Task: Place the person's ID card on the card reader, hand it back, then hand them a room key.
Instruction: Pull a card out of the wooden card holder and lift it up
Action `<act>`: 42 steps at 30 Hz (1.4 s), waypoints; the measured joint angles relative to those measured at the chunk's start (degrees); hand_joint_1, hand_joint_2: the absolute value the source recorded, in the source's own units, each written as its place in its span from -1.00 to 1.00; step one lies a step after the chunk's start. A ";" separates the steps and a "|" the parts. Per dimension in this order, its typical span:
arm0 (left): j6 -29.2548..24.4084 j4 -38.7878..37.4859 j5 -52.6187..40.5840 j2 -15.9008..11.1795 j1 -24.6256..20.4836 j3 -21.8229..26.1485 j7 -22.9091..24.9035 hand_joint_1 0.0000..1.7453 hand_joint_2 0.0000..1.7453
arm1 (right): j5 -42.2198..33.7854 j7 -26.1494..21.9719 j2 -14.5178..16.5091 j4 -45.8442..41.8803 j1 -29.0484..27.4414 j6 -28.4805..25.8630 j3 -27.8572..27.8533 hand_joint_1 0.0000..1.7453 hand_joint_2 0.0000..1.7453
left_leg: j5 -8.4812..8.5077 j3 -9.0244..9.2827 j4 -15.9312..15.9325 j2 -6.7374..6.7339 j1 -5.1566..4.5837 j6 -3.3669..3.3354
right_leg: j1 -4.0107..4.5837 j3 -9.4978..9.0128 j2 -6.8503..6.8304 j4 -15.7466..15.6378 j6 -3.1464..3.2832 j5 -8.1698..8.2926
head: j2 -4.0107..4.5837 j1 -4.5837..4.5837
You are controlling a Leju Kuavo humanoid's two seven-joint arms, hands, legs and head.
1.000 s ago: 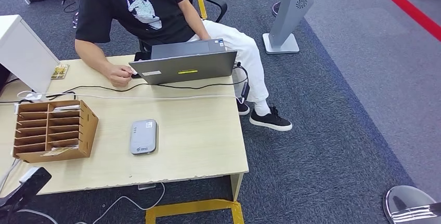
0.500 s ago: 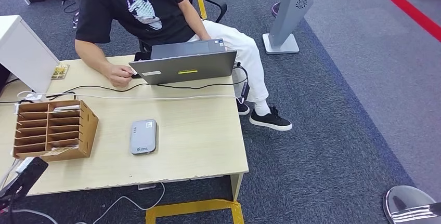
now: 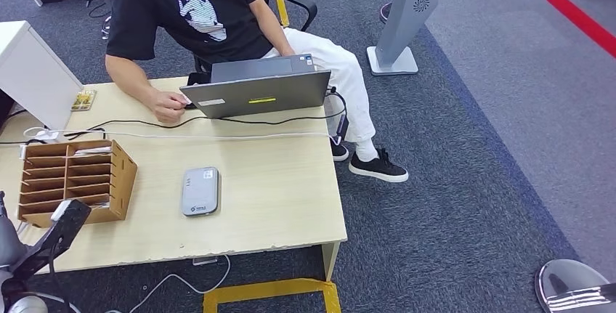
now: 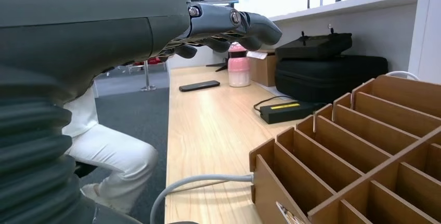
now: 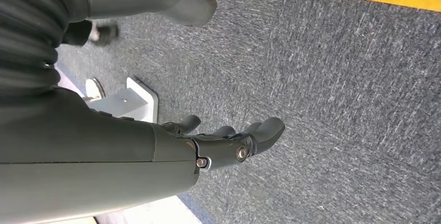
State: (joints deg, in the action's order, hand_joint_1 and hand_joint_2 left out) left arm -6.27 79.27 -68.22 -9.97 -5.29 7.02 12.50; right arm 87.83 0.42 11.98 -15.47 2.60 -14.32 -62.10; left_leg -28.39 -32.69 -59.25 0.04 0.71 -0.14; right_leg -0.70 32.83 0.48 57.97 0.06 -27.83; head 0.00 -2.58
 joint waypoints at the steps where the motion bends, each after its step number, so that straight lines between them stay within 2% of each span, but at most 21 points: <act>1: 0.01 -0.37 -0.01 0.17 -0.22 -0.01 -0.01 -1.00 1.00 | 0.01 -0.01 -0.01 0.00 0.02 0.00 0.00 -1.00 1.00 | 0.00 0.00 0.00 0.00 0.00 0.00 | 0.00 0.00 0.00 0.00 0.00 0.00 | 0.00 0.00; 16: -0.10 -5.74 -0.72 2.11 -3.22 -1.63 -0.68 -1.00 1.00 | -0.16 -0.57 -0.07 0.00 0.20 -0.32 0.00 -1.00 1.00 | 0.00 0.00 0.00 -0.02 0.00 0.00 | 0.00 0.01 0.02 0.00 0.00 0.00 | 0.00 0.01; 42: -0.74 -11.54 -1.84 3.26 -8.50 -6.90 -3.41 -1.00 1.00 | -2.05 -1.03 -0.36 0.02 0.80 -2.19 -1.17 -1.00 1.00 | 0.00 0.00 -0.01 -0.02 0.00 0.00 | 0.00 0.02 0.02 0.00 0.00 0.01 | 0.00 0.00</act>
State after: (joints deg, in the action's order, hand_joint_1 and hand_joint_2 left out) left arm -7.02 67.72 -70.05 -6.71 -13.79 0.12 9.09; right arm 85.77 -0.61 11.63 -15.45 3.40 -16.51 -63.27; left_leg -28.39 -32.69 -59.26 0.01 0.71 -0.14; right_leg -0.70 32.84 0.50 57.97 0.06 -27.82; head 0.00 -2.58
